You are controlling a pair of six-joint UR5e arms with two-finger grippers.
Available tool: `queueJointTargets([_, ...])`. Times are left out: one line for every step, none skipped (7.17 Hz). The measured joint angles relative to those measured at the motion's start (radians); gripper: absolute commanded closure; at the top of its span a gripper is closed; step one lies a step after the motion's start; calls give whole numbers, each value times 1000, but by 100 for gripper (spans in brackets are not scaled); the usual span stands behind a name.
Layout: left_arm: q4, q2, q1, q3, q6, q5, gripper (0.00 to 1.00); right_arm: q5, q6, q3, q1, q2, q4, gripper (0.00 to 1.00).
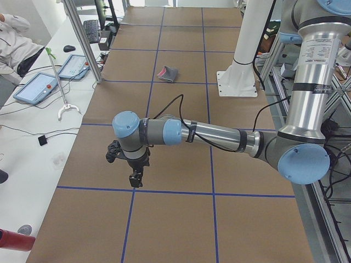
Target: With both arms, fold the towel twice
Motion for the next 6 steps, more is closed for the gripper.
queueJointTargets([-1, 9, -4, 1, -1, 0, 0, 8, 79, -1, -25, 3, 47, 0])
queueJointTargets([-1, 15, -7, 1, -1, -1, 0, 9, 155, -3, -68, 5, 109, 0])
queueJointTargets([-2, 21, -10, 0, -15, -6, 0, 6, 193, -7, -104, 5, 161, 0])
queueJointTargets([-17, 28, -10, -1, -60, -25, 0, 3, 205, -9, -122, 5, 187, 0])
queueJointTargets([-61, 38, -10, 6, -116, -46, 0, 1, 208, -11, -128, 4, 198, 0])
queueJointTargets([-119, 53, -10, 20, -156, -58, 0, 1, 209, -13, -130, 3, 203, 0])
